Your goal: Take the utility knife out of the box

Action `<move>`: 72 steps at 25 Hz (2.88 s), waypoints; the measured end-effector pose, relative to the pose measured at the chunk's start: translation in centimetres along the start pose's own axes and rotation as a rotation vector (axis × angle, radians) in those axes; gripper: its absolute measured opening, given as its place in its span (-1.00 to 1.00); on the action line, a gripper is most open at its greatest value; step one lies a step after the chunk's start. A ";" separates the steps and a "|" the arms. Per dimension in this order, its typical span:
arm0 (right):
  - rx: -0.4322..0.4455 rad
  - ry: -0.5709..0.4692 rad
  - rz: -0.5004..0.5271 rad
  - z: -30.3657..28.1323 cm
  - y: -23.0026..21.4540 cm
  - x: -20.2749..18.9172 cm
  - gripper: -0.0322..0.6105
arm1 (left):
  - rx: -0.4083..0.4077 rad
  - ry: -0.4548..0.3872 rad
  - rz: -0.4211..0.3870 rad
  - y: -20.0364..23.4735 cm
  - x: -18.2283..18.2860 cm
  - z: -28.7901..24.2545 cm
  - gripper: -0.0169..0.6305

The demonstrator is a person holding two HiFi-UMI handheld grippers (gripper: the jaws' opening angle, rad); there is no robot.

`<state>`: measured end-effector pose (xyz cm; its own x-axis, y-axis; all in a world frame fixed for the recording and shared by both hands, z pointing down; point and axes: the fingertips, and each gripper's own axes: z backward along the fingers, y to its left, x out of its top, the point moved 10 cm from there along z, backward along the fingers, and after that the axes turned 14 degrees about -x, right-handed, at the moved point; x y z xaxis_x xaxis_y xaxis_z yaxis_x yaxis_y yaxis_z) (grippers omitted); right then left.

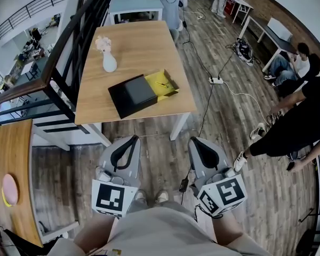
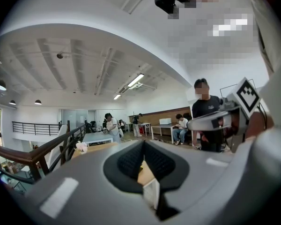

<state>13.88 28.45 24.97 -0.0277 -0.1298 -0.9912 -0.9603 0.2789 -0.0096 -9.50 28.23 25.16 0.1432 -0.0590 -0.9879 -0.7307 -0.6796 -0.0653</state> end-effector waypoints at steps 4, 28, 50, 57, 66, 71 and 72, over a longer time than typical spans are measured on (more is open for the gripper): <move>0.014 0.002 -0.002 0.3 -1.1 -0.2 -0.90 | 0.012 0.003 0.000 -1.0 0.2 -0.5 -0.94; 0.072 -0.014 -0.016 2.0 -8.1 -1.6 -0.90 | 0.063 0.020 -0.036 -6.7 1.0 -4.3 -0.94; 0.050 0.049 0.023 -11.2 -7.7 -1.7 -0.90 | 0.008 0.024 0.007 5.0 -1.4 -11.9 -0.94; 0.036 0.074 0.022 -18.4 -7.2 -1.1 -0.90 | -0.014 0.031 0.018 11.5 -1.6 -15.5 -0.94; -0.001 0.088 0.034 -27.1 -6.1 1.0 -0.90 | -0.056 0.018 0.034 19.7 -1.3 -19.6 -0.94; -0.008 0.092 0.039 -30.6 -5.4 1.5 -0.90 | -0.068 0.010 0.041 23.1 -1.5 -21.0 -0.94; -0.010 0.093 0.039 -31.3 -5.3 1.5 -0.90 | -0.071 0.012 0.042 23.7 -1.7 -21.4 -0.94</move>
<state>10.23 -2.97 27.65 -0.0903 -0.2067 -0.9742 -0.9608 0.2757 0.0306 -12.77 -3.41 28.24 0.1214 -0.0970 -0.9879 -0.6869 -0.7267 -0.0131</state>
